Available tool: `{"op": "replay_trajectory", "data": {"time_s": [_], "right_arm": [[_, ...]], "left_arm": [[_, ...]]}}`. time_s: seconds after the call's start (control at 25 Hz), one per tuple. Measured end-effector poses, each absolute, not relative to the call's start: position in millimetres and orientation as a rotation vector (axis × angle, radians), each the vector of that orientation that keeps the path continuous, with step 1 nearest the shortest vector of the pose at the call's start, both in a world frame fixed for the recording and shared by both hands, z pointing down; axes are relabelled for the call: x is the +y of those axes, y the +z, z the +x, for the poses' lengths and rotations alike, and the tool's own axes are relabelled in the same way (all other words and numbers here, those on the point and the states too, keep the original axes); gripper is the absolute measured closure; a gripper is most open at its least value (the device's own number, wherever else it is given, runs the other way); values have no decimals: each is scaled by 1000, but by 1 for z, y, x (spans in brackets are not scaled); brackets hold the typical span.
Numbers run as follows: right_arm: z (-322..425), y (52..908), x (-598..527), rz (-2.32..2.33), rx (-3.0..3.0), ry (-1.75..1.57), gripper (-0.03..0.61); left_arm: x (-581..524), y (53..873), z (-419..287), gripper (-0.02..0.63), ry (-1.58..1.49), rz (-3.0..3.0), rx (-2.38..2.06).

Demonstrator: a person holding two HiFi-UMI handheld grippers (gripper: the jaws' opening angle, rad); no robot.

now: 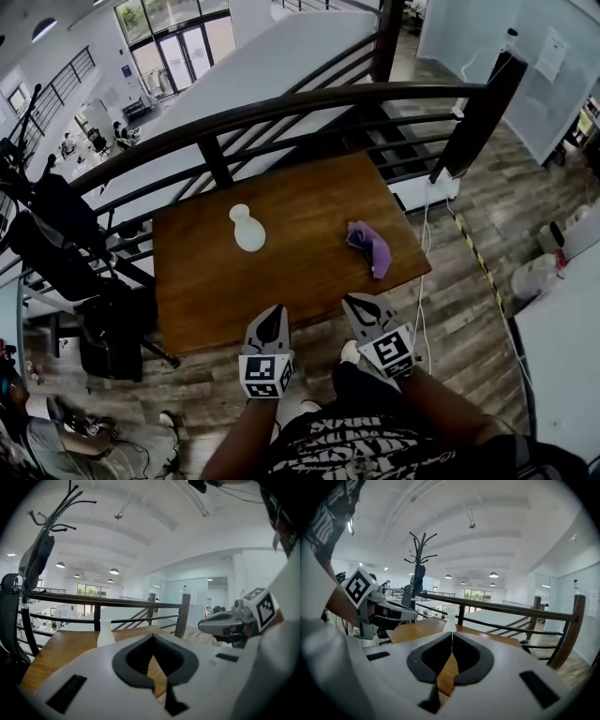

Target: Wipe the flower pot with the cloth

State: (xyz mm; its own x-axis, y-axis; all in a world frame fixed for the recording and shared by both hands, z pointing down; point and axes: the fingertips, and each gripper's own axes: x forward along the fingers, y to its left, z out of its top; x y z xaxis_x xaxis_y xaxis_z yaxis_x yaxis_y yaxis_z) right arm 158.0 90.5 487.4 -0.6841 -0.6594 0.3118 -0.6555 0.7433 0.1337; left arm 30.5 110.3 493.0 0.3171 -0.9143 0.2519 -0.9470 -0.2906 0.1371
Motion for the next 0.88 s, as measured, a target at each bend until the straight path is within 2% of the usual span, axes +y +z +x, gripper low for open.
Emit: {"op": "replay_trajectory", "data": {"time_s": [0.56,0.72,0.8,0.88], "right_arm": [[250,565,-71,967,-2451,373,578],[264,589,-112,973,-2407,376,574],[268,611,-124,955,-2367,395,504],[271,637,-133,939,-2325,399,472]], "left_arm": [[-33,505,74,615,274,2237,-1741],[-49,509,79,615,318,2234,-1727],[-52,519,77,615,341,2220,-1719],[-54,530,72,615,367,2204,-1714]]}}
